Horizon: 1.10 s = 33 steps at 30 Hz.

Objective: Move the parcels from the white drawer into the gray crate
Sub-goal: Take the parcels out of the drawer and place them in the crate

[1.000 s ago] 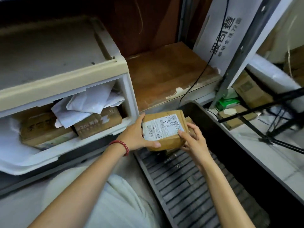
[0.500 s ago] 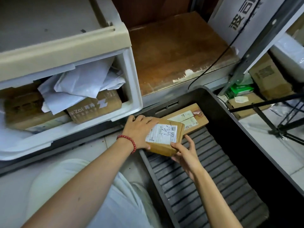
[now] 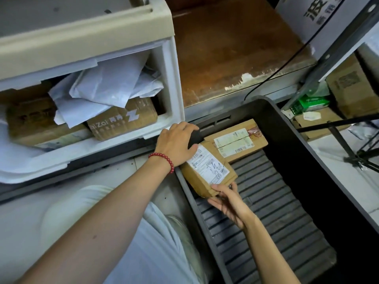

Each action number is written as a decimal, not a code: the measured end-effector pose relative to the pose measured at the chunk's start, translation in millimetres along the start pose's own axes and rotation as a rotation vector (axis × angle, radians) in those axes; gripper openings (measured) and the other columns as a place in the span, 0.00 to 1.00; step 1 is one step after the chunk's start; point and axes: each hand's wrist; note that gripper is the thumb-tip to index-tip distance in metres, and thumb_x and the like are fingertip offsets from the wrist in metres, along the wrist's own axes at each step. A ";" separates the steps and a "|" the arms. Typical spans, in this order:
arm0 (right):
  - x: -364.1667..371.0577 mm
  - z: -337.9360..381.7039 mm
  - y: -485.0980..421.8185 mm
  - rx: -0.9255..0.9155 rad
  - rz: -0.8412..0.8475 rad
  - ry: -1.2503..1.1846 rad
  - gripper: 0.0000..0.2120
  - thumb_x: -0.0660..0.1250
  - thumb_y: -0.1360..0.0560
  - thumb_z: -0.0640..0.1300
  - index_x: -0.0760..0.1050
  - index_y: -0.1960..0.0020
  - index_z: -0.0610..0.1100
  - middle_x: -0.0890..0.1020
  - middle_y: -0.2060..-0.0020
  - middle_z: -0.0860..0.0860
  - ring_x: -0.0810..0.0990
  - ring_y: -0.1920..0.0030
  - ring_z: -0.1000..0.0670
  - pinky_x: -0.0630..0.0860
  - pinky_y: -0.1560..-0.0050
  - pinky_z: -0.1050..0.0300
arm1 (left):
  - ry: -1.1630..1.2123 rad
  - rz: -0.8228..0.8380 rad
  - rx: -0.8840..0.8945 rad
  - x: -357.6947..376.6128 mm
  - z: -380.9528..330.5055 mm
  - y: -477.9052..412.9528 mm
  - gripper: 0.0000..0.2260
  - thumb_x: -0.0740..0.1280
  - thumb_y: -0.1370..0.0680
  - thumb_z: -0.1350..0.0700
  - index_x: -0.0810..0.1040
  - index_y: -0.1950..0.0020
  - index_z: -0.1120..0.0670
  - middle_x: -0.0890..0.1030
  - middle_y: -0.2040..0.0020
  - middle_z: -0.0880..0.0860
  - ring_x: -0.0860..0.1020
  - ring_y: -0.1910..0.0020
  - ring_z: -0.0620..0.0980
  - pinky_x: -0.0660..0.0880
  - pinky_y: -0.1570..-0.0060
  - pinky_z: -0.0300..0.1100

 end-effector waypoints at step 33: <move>45.2 -33.0 -77.9 -0.017 -0.359 0.025 0.25 0.78 0.33 0.41 0.74 0.39 0.40 0.83 0.47 0.45 0.83 0.48 0.46 0.81 0.67 0.61 | -0.014 -0.023 -0.004 -1.7 -1.4 1.7 0.19 0.62 0.21 0.48 0.69 0.31 0.48 0.70 0.33 0.48 0.69 0.35 0.51 0.68 0.39 0.49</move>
Point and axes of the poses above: each hand's wrist, its own y-axis away from the middle knuckle, its own x-axis out of the palm, z = x × y
